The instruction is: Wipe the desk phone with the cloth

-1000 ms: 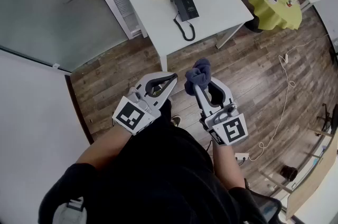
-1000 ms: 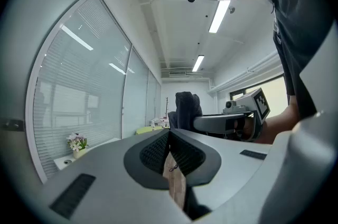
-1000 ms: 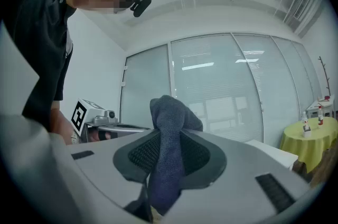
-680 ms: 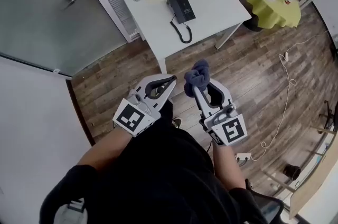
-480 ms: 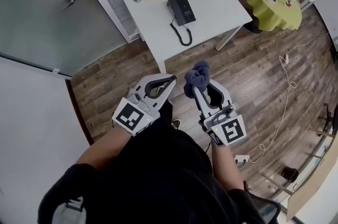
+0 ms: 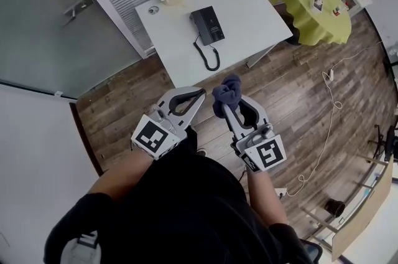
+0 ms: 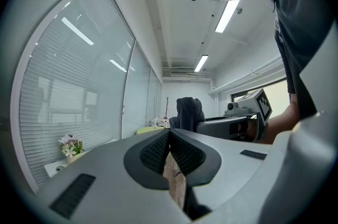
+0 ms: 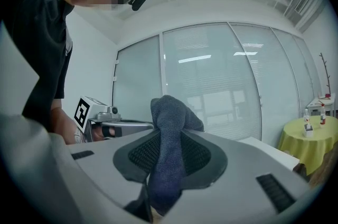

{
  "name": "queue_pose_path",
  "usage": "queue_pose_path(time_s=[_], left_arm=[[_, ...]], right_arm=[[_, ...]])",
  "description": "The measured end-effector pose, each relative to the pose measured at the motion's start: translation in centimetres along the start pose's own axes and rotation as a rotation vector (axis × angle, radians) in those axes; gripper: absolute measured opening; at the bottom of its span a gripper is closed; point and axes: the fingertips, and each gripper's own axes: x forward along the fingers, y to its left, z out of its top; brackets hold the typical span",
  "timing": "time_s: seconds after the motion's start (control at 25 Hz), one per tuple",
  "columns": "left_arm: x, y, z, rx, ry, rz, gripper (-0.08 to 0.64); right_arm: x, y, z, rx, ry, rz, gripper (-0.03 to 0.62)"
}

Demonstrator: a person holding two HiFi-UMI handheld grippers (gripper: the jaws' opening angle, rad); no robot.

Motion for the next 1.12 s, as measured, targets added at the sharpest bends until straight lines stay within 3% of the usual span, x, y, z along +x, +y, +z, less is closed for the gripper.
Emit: queue_pose_path(time_s=[0.72, 1.12], left_arm=[[7.0, 12.1, 0.3, -0.042, -0.009, -0.028, 0.009], [10.6, 14.7, -0.2, -0.026, 0.015, 0.016, 0.009]], right_arm=[[10.5, -8.3, 0.1, 0.020, 0.052, -0.026, 0.107], [12.0, -13.1, 0.3, 0.033, 0.040, -0.008, 0.107]])
